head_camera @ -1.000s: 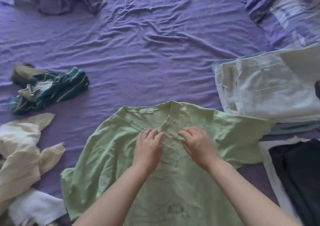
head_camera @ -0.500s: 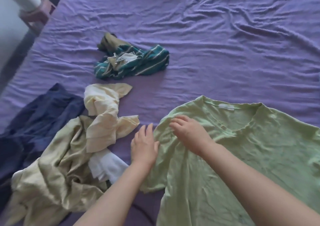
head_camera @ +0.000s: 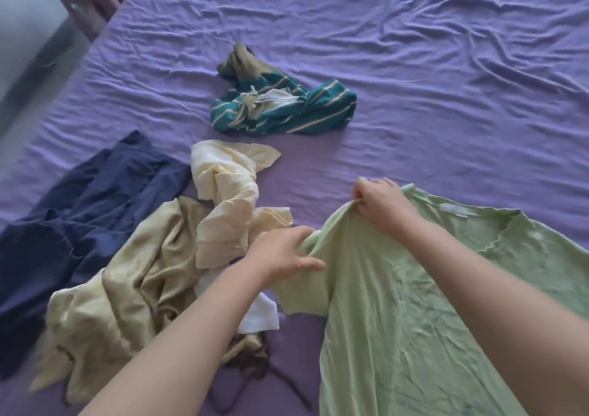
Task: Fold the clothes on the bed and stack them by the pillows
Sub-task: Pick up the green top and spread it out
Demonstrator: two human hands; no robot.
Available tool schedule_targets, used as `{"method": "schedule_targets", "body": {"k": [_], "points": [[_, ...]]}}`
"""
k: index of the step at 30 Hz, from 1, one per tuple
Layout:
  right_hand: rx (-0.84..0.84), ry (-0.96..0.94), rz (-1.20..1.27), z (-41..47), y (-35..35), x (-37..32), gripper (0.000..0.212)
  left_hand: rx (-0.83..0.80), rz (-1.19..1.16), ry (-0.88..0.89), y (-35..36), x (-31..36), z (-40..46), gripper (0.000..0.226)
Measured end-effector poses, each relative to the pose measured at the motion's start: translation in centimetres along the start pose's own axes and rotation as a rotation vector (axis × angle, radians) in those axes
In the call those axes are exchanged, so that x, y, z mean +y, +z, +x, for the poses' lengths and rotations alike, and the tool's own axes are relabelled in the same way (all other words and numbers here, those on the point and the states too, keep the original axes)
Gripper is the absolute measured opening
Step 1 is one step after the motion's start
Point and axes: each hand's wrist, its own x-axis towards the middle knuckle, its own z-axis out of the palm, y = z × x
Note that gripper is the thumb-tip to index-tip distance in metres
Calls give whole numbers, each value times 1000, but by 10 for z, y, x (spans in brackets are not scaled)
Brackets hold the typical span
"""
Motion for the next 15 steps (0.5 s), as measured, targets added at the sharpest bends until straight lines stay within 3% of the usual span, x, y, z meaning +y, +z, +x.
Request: {"method": "schedule_targets", "body": {"k": [2, 3, 6, 9, 12, 15], "points": [[-2, 23, 23, 1, -6, 0, 12, -63, -93, 18, -13, -1, -3, 61], [3, 29, 37, 2, -8, -1, 12, -60, -108, 19, -20, -1, -4, 57], [-44, 58, 94, 6, -12, -1, 19, 72, -124, 2, -37, -3, 0, 19], [-100, 51, 33, 7, -12, 3, 21, 204, -370, -66, -50, -6, 2, 39], [-125, 89, 100, 5, -11, 6, 16, 191, -654, -56, -53, -8, 2, 35], [-89, 168, 168, 1, -12, 8, 18, 255, -650, -75, -48, -9, 2, 33]]}}
